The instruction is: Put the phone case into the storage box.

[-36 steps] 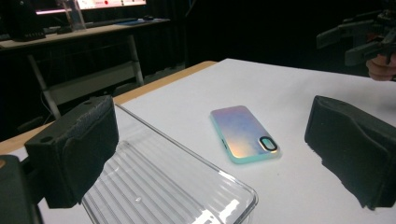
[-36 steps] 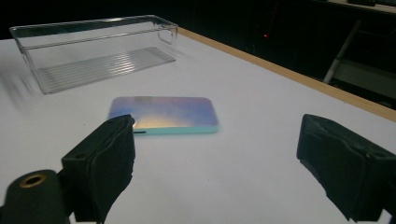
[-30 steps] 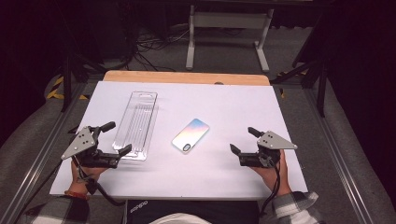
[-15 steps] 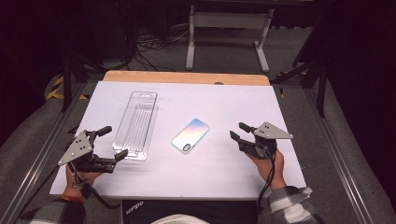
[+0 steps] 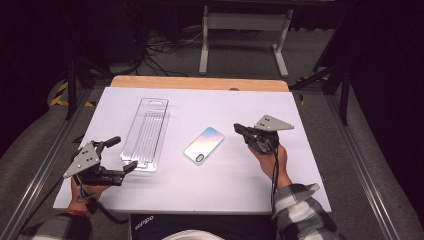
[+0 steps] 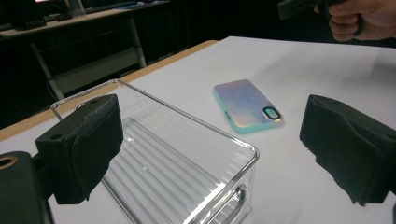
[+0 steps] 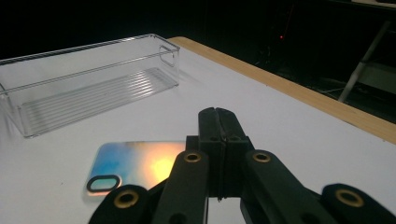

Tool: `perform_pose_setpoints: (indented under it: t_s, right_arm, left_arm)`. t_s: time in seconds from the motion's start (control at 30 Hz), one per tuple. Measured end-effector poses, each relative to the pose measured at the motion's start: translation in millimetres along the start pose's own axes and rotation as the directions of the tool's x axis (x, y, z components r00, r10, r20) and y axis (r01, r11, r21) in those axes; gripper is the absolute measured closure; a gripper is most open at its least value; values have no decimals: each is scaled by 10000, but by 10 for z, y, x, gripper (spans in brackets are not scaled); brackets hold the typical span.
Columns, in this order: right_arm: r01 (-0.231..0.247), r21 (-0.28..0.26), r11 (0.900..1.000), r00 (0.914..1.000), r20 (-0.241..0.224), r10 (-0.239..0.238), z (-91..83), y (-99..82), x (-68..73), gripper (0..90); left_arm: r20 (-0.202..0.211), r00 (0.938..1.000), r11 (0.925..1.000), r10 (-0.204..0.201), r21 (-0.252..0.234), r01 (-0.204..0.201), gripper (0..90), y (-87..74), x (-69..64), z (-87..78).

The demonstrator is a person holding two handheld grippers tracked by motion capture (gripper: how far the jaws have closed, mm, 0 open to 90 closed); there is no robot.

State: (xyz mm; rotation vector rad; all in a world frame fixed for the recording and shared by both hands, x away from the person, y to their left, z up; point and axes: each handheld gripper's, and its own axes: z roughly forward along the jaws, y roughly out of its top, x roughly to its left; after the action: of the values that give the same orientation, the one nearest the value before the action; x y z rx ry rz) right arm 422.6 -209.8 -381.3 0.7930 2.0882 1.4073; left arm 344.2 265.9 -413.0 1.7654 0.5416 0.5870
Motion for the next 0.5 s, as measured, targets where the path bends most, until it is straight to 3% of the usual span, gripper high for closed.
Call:
perform_pose_setpoints:
  t_s: [0.13, 0.27, 0.3, 0.5]
  right_arm:
    - [-191, 165, 9997, 9996, -181, 194, 228, 81, -53, 900]
    - [-323, 920, 9952, 9990, -263, 348, 565, 127, -109, 900]
    - [-323, 920, 9952, 9990, -263, 348, 565, 127, -109, 900]
    - [-193, 2050, 9786, 9991, -335, 267, 1030, 137, -105, 900]
  left_arm:
    - [52, 10000, 10000, -29, 76, 29, 60, -18, -17, -13]
    - [22, 10000, 9999, -3, 160, 3, 56, -42, -18, -27]
    - [22, 10000, 9999, -3, 160, 3, 55, -42, -18, -27]
    - [13, 10000, 9998, -83, 161, 82, 51, -58, 2, -20]
